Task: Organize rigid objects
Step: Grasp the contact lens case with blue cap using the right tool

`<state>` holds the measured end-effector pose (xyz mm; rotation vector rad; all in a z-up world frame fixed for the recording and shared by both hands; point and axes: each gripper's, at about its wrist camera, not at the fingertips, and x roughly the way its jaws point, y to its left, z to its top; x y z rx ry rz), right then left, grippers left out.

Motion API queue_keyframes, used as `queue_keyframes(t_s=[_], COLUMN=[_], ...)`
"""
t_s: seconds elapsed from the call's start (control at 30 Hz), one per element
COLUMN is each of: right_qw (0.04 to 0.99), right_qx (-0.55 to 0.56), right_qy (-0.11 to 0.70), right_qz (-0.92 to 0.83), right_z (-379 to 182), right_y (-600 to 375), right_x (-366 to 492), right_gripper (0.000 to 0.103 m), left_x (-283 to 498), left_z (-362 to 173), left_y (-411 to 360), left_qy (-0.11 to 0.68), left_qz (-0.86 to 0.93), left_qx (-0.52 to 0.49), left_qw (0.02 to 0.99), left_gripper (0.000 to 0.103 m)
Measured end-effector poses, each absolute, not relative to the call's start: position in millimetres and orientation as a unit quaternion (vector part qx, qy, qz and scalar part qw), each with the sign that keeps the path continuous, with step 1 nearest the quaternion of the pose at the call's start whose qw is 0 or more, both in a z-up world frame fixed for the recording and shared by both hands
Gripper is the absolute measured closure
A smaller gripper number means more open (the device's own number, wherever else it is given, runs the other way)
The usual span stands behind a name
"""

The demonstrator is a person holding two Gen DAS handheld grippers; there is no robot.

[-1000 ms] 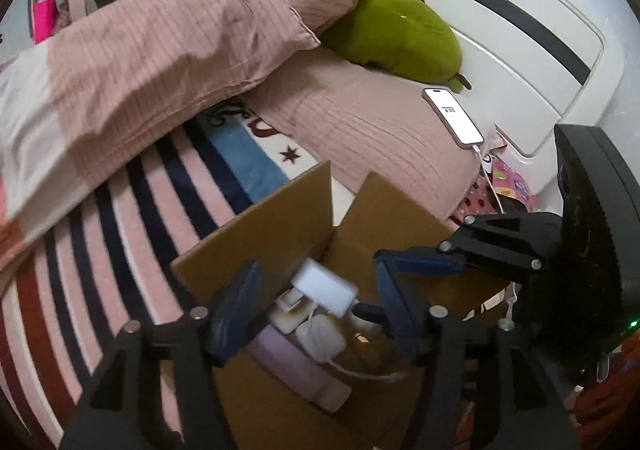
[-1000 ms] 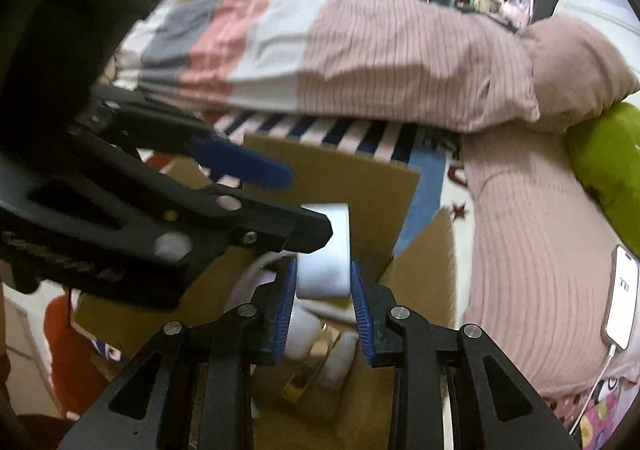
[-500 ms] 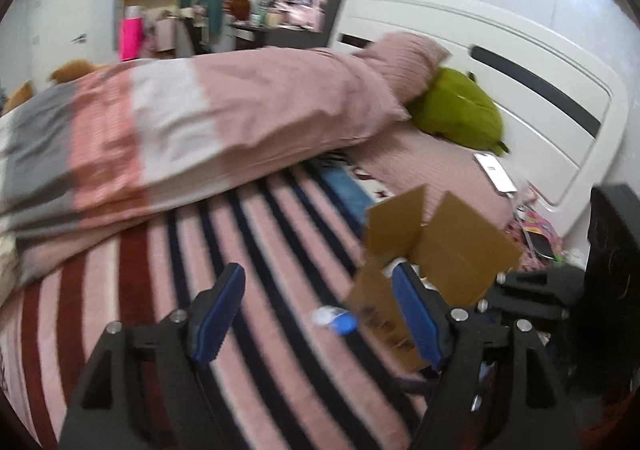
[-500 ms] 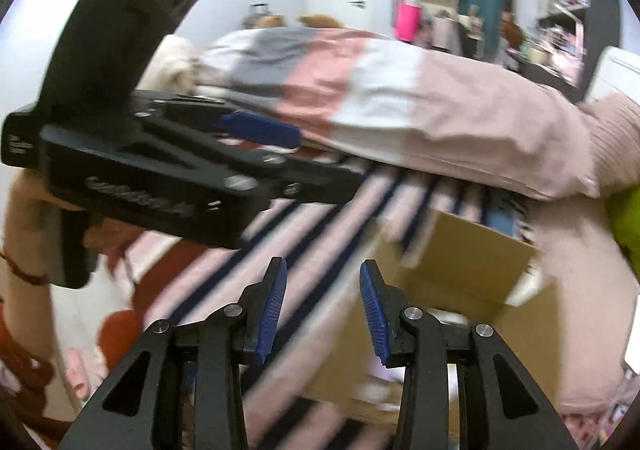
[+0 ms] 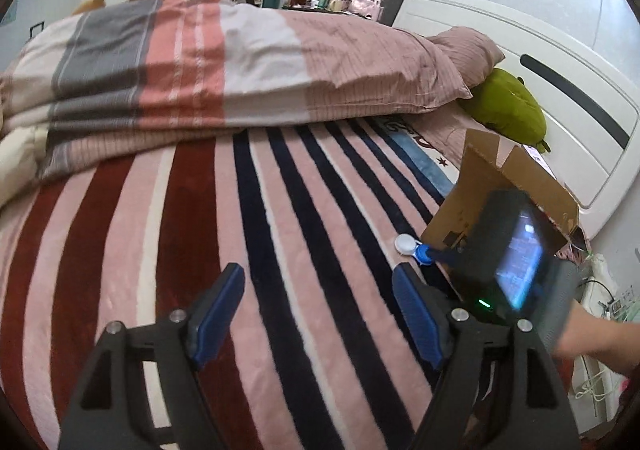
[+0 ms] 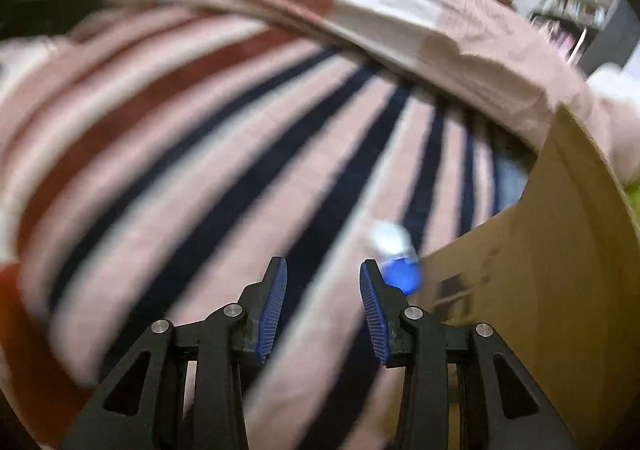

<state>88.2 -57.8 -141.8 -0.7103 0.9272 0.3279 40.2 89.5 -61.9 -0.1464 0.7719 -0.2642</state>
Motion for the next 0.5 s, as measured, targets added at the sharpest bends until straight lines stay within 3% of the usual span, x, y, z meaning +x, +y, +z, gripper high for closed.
queue_keyframes(t_s=[0.13, 0.23, 0.33, 0.4, 0.5], right_qw=[0.808, 0.805, 0.800, 0.798, 0.809], right_qx=[-0.369, -0.400, -0.407, -0.404, -0.385], right_qy=[0.445, 0.432, 0.435, 0.441, 0.435], right_qz=[0.111, 0.075, 0.073, 0.073, 0.093], right_z=[-164, -175, -179, -180, -173], right_y=[-62, -63, -62, -64, -68], right_x=[109, 119, 125, 129, 132], right_gripper=[0.069, 0.062, 0.065, 0.088, 0.093], left_x=[36, 35, 32, 31, 31], left_z=[-73, -82, -86, -88, -89], left_y=[102, 108, 111, 112, 115], left_qy=[0.375, 0.378, 0.381, 0.381, 0.382], left_qz=[-0.116, -0.116, -0.116, -0.116, -0.116], left_qx=[-0.080, -0.092, -0.098, -0.101, -0.105], left_qw=[0.916, 0.914, 0.912, 0.911, 0.911], left_gripper=[0.029, 0.029, 0.029, 0.029, 0.029])
